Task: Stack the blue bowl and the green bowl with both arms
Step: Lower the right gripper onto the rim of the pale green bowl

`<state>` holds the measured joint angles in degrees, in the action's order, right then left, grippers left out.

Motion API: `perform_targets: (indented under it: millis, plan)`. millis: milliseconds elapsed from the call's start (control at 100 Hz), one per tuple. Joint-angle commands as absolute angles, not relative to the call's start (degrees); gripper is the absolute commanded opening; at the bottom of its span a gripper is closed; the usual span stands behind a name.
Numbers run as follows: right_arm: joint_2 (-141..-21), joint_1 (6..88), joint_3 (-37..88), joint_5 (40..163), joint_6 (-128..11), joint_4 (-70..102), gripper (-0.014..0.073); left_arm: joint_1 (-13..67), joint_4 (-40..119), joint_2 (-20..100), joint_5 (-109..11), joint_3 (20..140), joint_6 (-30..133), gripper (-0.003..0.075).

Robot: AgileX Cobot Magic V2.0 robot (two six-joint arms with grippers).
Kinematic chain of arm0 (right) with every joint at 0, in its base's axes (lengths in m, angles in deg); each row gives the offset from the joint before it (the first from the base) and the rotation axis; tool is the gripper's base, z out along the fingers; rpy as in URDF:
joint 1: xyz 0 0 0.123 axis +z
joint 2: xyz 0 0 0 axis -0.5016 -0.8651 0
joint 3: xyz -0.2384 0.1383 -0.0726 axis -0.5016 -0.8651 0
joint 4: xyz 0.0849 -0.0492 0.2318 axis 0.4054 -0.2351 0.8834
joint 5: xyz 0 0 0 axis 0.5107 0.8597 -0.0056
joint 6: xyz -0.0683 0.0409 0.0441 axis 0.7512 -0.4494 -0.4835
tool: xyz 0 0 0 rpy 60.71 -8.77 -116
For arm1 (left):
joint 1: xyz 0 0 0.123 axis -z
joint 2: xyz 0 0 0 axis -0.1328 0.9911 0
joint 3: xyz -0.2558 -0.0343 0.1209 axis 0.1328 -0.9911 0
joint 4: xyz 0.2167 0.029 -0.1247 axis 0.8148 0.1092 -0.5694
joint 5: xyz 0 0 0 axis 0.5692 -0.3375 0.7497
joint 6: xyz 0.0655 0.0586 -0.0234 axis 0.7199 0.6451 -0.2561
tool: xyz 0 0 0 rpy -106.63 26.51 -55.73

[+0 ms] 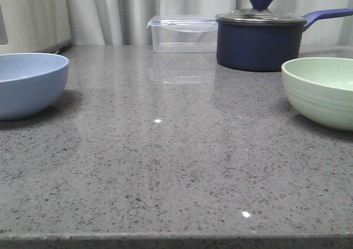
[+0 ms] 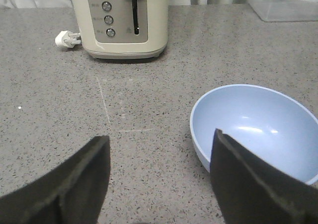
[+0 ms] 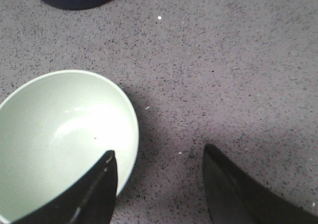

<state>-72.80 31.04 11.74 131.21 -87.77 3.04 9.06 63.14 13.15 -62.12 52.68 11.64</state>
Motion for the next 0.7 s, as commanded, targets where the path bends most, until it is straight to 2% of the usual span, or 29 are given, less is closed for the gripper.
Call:
perform_targets:
  millis: [0, 360, 690]
  plan:
    - [-77.0, 30.9, 17.0, 130.9, -87.3, 3.4, 0.0400, 9.1, 63.1, 13.6, -58.0, 54.6, 11.6, 0.0438]
    - [-92.4, 33.3, 24.6, 137.0, -87.3, 3.5, 0.0400, 9.1, 63.1, 13.6, -58.0, 54.6, 11.6, 0.0438]
    - [-98.5, 33.3, 25.6, 137.9, -87.3, 3.5, 0.0400, 9.1, 63.1, 13.6, -58.0, 54.6, 11.6, 0.0438]
